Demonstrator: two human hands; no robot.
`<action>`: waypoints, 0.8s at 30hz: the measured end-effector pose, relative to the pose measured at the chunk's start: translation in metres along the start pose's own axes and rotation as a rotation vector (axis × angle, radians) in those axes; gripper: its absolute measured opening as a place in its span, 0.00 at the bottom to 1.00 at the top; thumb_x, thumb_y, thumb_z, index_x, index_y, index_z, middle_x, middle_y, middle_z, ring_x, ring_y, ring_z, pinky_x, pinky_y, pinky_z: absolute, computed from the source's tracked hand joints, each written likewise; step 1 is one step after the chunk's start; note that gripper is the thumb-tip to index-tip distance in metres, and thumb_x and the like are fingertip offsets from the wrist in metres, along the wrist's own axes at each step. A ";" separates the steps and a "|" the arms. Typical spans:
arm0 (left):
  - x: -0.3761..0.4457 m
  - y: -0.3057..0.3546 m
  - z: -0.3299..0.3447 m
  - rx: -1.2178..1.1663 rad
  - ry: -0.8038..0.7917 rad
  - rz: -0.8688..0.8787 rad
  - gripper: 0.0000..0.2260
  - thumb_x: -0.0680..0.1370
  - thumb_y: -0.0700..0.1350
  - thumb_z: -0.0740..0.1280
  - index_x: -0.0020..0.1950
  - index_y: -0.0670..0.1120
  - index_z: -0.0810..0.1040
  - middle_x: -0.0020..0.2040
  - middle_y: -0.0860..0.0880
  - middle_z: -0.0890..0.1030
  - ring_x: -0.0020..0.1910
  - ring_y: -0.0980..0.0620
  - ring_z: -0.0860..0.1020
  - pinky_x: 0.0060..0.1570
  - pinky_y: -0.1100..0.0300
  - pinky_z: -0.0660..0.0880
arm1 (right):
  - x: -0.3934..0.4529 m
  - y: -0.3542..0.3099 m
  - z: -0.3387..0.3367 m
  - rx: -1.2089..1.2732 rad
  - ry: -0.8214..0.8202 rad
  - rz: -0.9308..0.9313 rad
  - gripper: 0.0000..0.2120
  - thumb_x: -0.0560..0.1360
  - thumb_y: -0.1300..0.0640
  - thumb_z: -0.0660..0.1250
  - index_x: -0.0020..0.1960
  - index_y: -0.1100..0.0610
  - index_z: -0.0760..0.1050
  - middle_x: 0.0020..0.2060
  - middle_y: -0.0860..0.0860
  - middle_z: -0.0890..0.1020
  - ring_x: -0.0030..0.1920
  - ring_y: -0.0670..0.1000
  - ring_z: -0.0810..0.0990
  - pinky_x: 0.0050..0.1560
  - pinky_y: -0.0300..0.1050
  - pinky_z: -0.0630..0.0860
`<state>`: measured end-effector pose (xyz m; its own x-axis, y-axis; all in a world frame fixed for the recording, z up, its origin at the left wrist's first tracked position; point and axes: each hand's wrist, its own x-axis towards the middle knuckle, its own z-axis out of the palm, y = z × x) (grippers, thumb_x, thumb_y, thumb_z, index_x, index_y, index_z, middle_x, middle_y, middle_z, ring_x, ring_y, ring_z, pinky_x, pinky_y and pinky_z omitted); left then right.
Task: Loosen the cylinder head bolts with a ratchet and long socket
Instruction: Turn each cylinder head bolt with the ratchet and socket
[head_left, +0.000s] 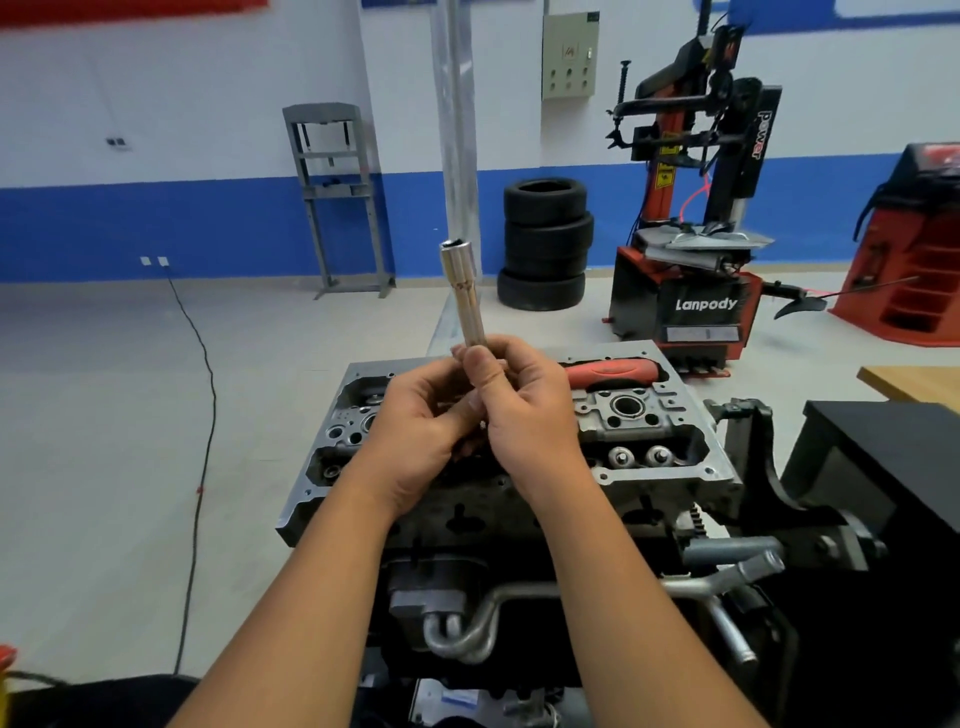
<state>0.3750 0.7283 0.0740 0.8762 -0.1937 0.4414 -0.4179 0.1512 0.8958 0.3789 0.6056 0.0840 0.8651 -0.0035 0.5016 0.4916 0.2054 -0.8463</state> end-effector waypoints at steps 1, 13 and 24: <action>0.000 -0.001 0.000 0.006 0.021 0.010 0.13 0.77 0.47 0.73 0.60 0.47 0.85 0.50 0.45 0.87 0.40 0.53 0.83 0.36 0.64 0.77 | 0.000 -0.001 0.000 0.023 -0.019 0.022 0.08 0.80 0.53 0.69 0.50 0.57 0.83 0.44 0.56 0.86 0.45 0.56 0.86 0.51 0.57 0.84; -0.001 0.001 -0.005 0.033 -0.104 -0.022 0.08 0.82 0.45 0.68 0.59 0.49 0.84 0.41 0.43 0.79 0.32 0.50 0.73 0.31 0.60 0.72 | -0.004 0.000 -0.005 0.059 0.017 0.002 0.06 0.74 0.49 0.73 0.49 0.50 0.85 0.43 0.54 0.86 0.44 0.59 0.85 0.44 0.54 0.83; -0.007 0.007 0.002 0.096 -0.015 0.048 0.15 0.77 0.44 0.73 0.63 0.47 0.83 0.56 0.46 0.88 0.56 0.49 0.86 0.54 0.58 0.82 | -0.005 -0.007 -0.004 0.213 -0.009 0.049 0.15 0.69 0.43 0.79 0.47 0.52 0.80 0.52 0.59 0.87 0.53 0.61 0.87 0.52 0.56 0.85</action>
<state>0.3659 0.7290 0.0777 0.8513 -0.2032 0.4837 -0.4806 0.0676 0.8743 0.3717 0.6000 0.0864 0.8860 0.0199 0.4632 0.4159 0.4077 -0.8129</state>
